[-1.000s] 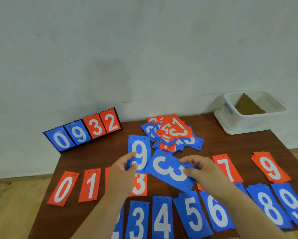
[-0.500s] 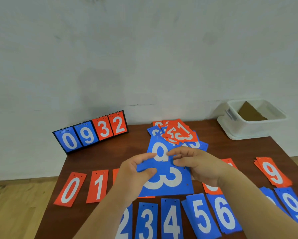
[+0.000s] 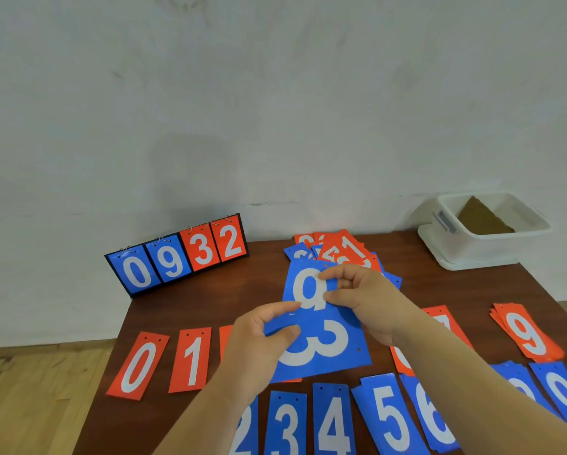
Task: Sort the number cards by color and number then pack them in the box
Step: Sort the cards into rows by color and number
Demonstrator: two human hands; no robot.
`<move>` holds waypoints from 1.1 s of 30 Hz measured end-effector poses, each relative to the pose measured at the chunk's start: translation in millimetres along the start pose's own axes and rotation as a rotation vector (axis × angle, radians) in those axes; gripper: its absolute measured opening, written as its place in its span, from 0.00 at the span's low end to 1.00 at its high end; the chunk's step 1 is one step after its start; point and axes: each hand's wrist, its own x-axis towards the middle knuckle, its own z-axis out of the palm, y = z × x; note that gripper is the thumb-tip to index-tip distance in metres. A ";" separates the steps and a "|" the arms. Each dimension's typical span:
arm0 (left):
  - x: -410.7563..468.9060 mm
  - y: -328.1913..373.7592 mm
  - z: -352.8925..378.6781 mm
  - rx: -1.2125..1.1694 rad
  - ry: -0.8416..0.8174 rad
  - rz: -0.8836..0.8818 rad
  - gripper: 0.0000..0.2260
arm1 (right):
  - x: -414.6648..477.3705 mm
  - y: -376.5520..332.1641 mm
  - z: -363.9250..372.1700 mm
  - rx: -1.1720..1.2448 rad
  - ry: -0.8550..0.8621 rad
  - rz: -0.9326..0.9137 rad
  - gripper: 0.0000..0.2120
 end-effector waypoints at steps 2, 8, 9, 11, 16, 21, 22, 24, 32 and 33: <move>1.8 0.4 2.6 -0.115 0.068 -0.071 0.14 | 7.1 3.0 3.8 -0.072 0.119 -0.084 0.10; 2.4 -16.8 22.8 -0.239 0.241 -0.196 0.13 | 27.7 13.2 21.7 -0.092 0.405 -0.192 0.11; 0.2 -18.2 24.9 -0.230 0.229 -0.187 0.14 | 31.4 13.6 22.1 -0.081 0.417 -0.187 0.11; -2.3 -20.1 24.7 -0.187 0.169 -0.176 0.15 | 37.8 12.4 21.0 -0.097 0.425 -0.180 0.11; -1.2 -25.1 11.9 -0.062 0.032 -0.221 0.18 | 45.5 12.3 17.9 -0.128 0.384 -0.168 0.11; -3.0 -34.9 -6.5 -0.066 0.101 -0.269 0.21 | 40.7 27.5 3.6 -0.212 0.441 -0.181 0.13; -3.7 -40.9 -12.4 -0.061 0.125 -0.278 0.21 | 37.4 32.3 0.0 -0.221 0.446 -0.168 0.13; -6.3 -55.4 -23.2 -0.031 0.161 -0.283 0.20 | 30.2 47.0 -5.4 -0.236 0.433 -0.124 0.12; -36.8 -153.9 -4.4 0.359 0.060 -0.350 0.15 | 2.3 129.3 4.2 -0.306 0.240 0.076 0.12; -42.1 -166.0 2.0 0.405 0.036 -0.355 0.14 | -0.4 137.3 6.5 -0.322 0.217 0.101 0.12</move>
